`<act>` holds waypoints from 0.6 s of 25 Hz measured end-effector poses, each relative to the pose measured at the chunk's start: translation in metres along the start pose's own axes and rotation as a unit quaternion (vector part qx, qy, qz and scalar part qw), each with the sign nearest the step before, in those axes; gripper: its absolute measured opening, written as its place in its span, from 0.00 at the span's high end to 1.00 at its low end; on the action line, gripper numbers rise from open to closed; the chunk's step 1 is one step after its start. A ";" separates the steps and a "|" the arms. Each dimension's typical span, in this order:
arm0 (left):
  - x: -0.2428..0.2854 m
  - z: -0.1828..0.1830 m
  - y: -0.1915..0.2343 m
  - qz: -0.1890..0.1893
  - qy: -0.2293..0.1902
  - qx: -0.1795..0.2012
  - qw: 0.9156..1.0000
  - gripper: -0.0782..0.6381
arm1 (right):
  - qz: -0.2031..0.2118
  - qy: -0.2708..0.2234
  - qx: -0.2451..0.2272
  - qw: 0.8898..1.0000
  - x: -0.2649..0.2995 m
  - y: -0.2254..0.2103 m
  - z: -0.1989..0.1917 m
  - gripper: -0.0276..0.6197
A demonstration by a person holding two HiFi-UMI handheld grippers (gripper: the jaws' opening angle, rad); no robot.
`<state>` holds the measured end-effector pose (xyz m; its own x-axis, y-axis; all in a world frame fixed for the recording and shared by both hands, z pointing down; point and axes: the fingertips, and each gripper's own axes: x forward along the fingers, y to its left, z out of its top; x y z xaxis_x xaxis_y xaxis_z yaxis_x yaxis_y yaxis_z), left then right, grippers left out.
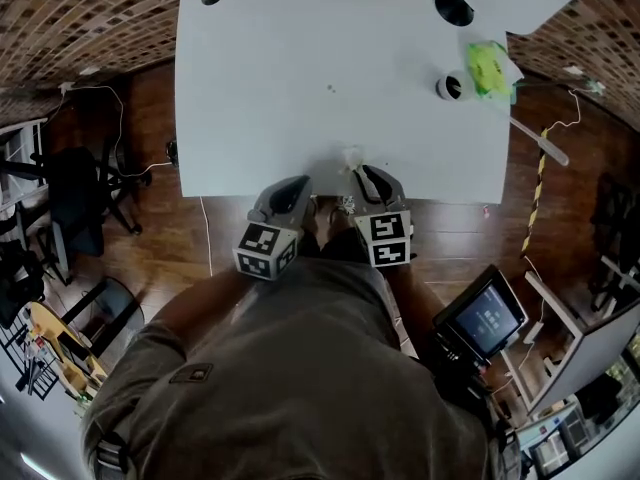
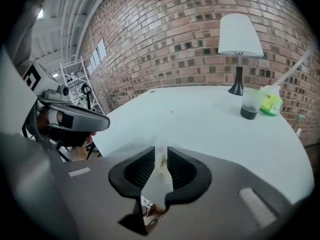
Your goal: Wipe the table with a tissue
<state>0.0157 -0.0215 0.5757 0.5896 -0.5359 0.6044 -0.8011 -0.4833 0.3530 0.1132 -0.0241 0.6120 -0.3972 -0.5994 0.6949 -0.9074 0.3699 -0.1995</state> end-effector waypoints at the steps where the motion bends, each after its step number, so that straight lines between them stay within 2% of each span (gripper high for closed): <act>1: 0.001 -0.002 0.002 0.001 0.002 -0.001 1.000 0.89 | 0.000 0.011 -0.004 1.000 0.005 0.000 -0.004 0.80; 6: 0.004 -0.006 0.013 0.007 0.006 -0.004 1.000 0.89 | -0.004 0.055 -0.025 0.998 0.021 0.000 -0.020 0.78; 9: 0.005 -0.004 0.017 0.009 0.006 -0.005 1.000 0.89 | -0.011 0.071 -0.033 0.997 0.025 -0.001 -0.025 0.83; 15: 0.002 0.011 0.022 0.005 -0.010 -0.002 1.000 0.89 | -0.027 0.056 -0.036 0.997 0.020 -0.002 -0.005 0.86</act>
<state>0.0003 -0.0409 0.5770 0.5843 -0.5546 0.5925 -0.8069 -0.4751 0.3510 0.1081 -0.0333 0.6301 -0.3264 -0.5389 0.7766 -0.9135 0.3909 -0.1126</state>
